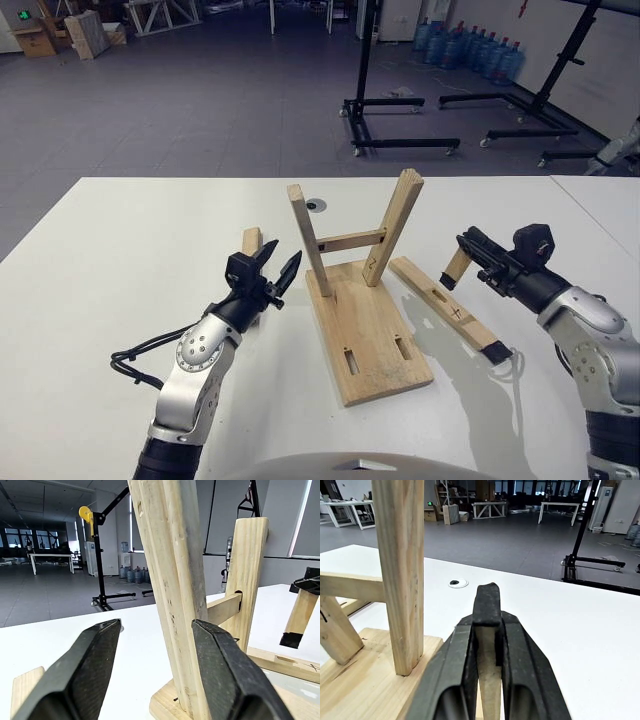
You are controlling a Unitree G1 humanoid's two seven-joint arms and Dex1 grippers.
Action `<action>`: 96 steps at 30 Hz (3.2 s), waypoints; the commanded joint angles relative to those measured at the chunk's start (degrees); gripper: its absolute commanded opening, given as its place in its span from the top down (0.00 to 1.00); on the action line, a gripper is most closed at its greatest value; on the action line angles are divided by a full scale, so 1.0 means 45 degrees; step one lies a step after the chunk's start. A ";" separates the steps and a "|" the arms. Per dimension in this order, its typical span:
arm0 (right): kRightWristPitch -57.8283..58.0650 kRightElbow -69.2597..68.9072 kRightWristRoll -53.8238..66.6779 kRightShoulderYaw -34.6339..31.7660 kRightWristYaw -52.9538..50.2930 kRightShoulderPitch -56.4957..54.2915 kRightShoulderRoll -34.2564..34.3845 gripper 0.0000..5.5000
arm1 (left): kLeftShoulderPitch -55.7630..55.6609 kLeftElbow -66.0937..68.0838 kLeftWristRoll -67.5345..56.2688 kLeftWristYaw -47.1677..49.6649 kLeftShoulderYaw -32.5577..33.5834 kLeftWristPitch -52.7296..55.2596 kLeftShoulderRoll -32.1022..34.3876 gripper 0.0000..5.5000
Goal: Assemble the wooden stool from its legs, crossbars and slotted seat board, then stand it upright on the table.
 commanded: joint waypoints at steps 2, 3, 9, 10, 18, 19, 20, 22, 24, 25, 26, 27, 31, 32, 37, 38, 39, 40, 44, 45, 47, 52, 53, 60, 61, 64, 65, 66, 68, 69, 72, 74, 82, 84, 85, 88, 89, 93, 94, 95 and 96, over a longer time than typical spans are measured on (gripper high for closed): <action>-0.0122 0.0022 0.0035 -0.0013 0.0015 0.0217 0.0331 0.93 | -0.0240 0.0201 0.0054 -0.0148 0.0093 -0.0021 0.0090 0.53; -0.0107 -0.0058 0.0041 -0.0003 0.0000 0.0347 0.0401 0.93 | -0.0236 0.0228 0.0061 -0.0166 0.0115 -0.0042 0.0097 0.53; -0.0283 -0.0119 -0.0200 0.0164 0.0048 0.0785 0.0654 0.93 | -0.0260 0.0380 0.0116 -0.0213 0.0123 -0.0160 0.0054 0.53; -0.0298 -0.0099 -0.0228 0.0186 0.0097 0.0817 0.0623 0.93 | -0.0277 0.0402 0.0109 -0.0217 0.0143 -0.0173 0.0061 0.53; -0.0339 0.0085 0.0045 -0.0210 0.0305 0.0573 0.0433 0.93 | -0.0290 0.0417 0.0131 -0.0196 0.0149 -0.0215 0.0072 0.53; -0.0333 0.0075 0.0072 -0.0216 0.0365 0.0587 0.0403 0.93 | -0.0281 0.0409 0.0102 -0.0174 0.0148 -0.0204 0.0032 0.53; -0.0336 0.0076 0.0081 -0.0212 0.0398 0.0596 0.0380 0.93 | -0.0274 0.0401 0.0083 -0.0161 0.0140 -0.0199 0.0001 0.53; -0.0392 0.0204 0.0010 -0.0179 0.0480 0.0555 0.0362 0.93 | -0.0266 0.0389 0.0076 -0.0152 0.0119 -0.0197 -0.0029 0.53; -0.0511 0.0459 -0.0095 0.0010 0.0701 0.0460 0.0390 0.93 | -0.0288 0.0417 0.0076 -0.0167 0.0096 -0.0201 -0.0049 0.53; -0.0688 0.0660 -0.0211 0.0134 0.0842 0.0440 0.0425 0.93 | -0.0313 0.0436 0.0069 -0.0190 0.0084 -0.0197 -0.0053 0.53; -0.0839 0.0829 -0.0301 0.0202 0.0946 0.0439 0.0457 0.93 | -0.0338 0.0456 0.0068 -0.0210 0.0068 -0.0194 -0.0057 0.53; -0.1014 0.1009 -0.0392 0.0242 0.1028 0.0450 0.0476 0.93 | -0.0363 0.0472 0.0064 -0.0231 0.0056 -0.0188 -0.0059 0.53; -0.1610 0.1540 -0.0586 0.0303 0.1398 0.0491 0.0442 0.93 | -0.0357 0.0460 0.0101 -0.0215 0.0101 -0.0253 -0.0031 0.53; -0.1663 0.1585 -0.0576 0.0296 0.1437 0.0472 0.0421 0.93 | -0.0354 0.0450 0.0099 -0.0195 0.0126 -0.0259 -0.0031 0.53; -0.1470 0.1399 -0.0350 0.0042 0.1557 0.0503 0.0159 0.93 | -0.0248 0.0377 0.0061 -0.0168 0.0150 -0.0241 -0.0037 0.53; -0.1438 0.1346 -0.0350 0.0016 0.1556 0.0538 0.0114 0.93 | -0.0215 0.0368 0.0069 -0.0147 0.0148 -0.0259 -0.0052 0.53; -0.1406 0.1300 -0.0339 -0.0011 0.1548 0.0565 0.0084 0.93 | -0.0192 0.0363 0.0073 -0.0135 0.0147 -0.0277 -0.0063 0.53; -0.1377 0.1241 -0.0313 -0.0057 0.1496 0.0562 0.0068 0.93 | -0.0172 0.0366 0.0078 -0.0122 0.0147 -0.0301 -0.0074 0.53; -0.1366 0.1204 -0.0330 -0.0064 0.1455 0.0543 0.0077 0.93 | -0.0161 0.0418 0.0097 -0.0106 0.0124 -0.0373 -0.0104 0.53; -0.1393 0.1264 -0.0373 -0.0030 0.1497 0.0597 0.0082 0.93 | -0.0178 0.0434 0.0095 -0.0117 0.0115 -0.0374 -0.0106 0.53; -0.1475 0.1378 -0.0453 0.0053 0.1566 0.0692 0.0129 0.93 | -0.0197 0.0453 0.0088 -0.0149 0.0108 -0.0367 -0.0100 0.53; -0.1888 0.2035 -0.0754 0.0368 0.1688 0.0808 0.0358 0.93 | -0.0353 0.0589 0.0048 -0.0260 0.0109 -0.0301 -0.0060 0.53; -0.1953 0.2110 -0.0783 0.0400 0.1708 0.0807 0.0375 0.93 | -0.0364 0.0598 0.0044 -0.0271 0.0113 -0.0299 -0.0053 0.53; -0.2094 0.2471 -0.0900 0.0713 0.1874 0.0363 0.0297 0.93 | -0.0335 0.0653 0.0088 -0.0220 0.0080 -0.0356 -0.0109 0.53; -0.2083 0.2491 -0.0921 0.0748 0.1886 0.0362 0.0282 0.93 | -0.0327 0.0662 0.0097 -0.0210 0.0079 -0.0375 -0.0118 0.53; -0.2060 0.2431 -0.0958 0.0842 0.1880 0.0440 0.0272 0.93 | -0.0286 0.0671 0.0147 -0.0178 0.0070 -0.0420 -0.0130 0.53; -0.2042 0.2399 -0.0975 0.0873 0.1876 0.0464 0.0262 0.93 | -0.0268 0.0664 0.0163 -0.0164 0.0058 -0.0429 -0.0139 0.53; -0.2021 0.2365 -0.1002 0.0906 0.1868 0.0483 0.0241 0.93 | -0.0254 0.0655 0.0175 -0.0147 0.0049 -0.0435 -0.0152 0.53; -0.1997 0.2340 -0.1080 0.0943 0.1854 0.0498 0.0168 0.93 | -0.0222 0.0643 0.0185 -0.0113 0.0044 -0.0456 -0.0177 0.53; -0.2098 0.2368 -0.1241 0.0983 0.1859 0.0513 0.0073 0.93 | -0.0201 0.0640 0.0195 -0.0093 0.0043 -0.0473 -0.0196 0.53; -0.2147 0.2397 -0.1371 0.0957 0.1851 0.0476 -0.0096 0.93 | -0.0167 0.0649 0.0224 -0.0054 0.0060 -0.0514 -0.0255 0.53; -0.2036 0.2415 -0.1337 0.0899 0.1833 0.0423 -0.0158 0.93 | -0.0129 0.0647 0.0250 -0.0016 0.0052 -0.0540 -0.0305 0.53; -0.1609 0.2312 -0.1332 0.0634 0.1373 0.0090 -0.0189 0.71 | -0.0015 0.0661 0.0283 0.0070 0.0056 -0.0641 -0.0399 0.53; -0.1488 0.2224 -0.1235 0.0573 0.1349 0.0035 -0.0205 0.65 | -0.0001 0.0657 0.0298 0.0085 0.0057 -0.0662 -0.0412 0.53; -0.1384 0.2184 -0.1164 0.0497 0.1300 0.0015 -0.0189 0.62 | 0.0005 0.0655 0.0302 0.0088 0.0057 -0.0675 -0.0417 0.53; -0.1157 0.1936 -0.0932 0.0243 0.1250 -0.0157 -0.0203 0.52 | -0.0021 0.0839 0.0336 0.0097 0.0106 -0.0839 -0.0450 0.53; -0.1087 0.1809 -0.0837 0.0163 0.1212 -0.0315 -0.0230 0.49 | -0.0112 0.0978 0.0347 0.0099 0.0153 -0.0921 -0.0466 0.53; -0.0284 0.1077 -0.0111 -0.0180 0.0902 -0.1560 -0.0447 0.46 | -0.0746 0.1860 0.0390 0.0124 0.0417 -0.1351 -0.0567 0.53; -0.0025 0.0810 0.0068 -0.0226 0.0801 -0.1754 -0.0497 0.46 | -0.0810 0.2007 0.0399 0.0117 0.0456 -0.1456 -0.0587 0.53; 0.0213 0.0609 0.0274 -0.0246 0.0718 -0.1989 -0.0490 0.46 | -0.0823 0.2111 0.0415 0.0114 0.0484 -0.1564 -0.0607 0.53; 0.0390 0.0478 0.0383 -0.0231 0.0576 -0.2300 -0.0495 0.46 | -0.0834 0.2246 0.0442 0.0112 0.0494 -0.1695 -0.0623 0.53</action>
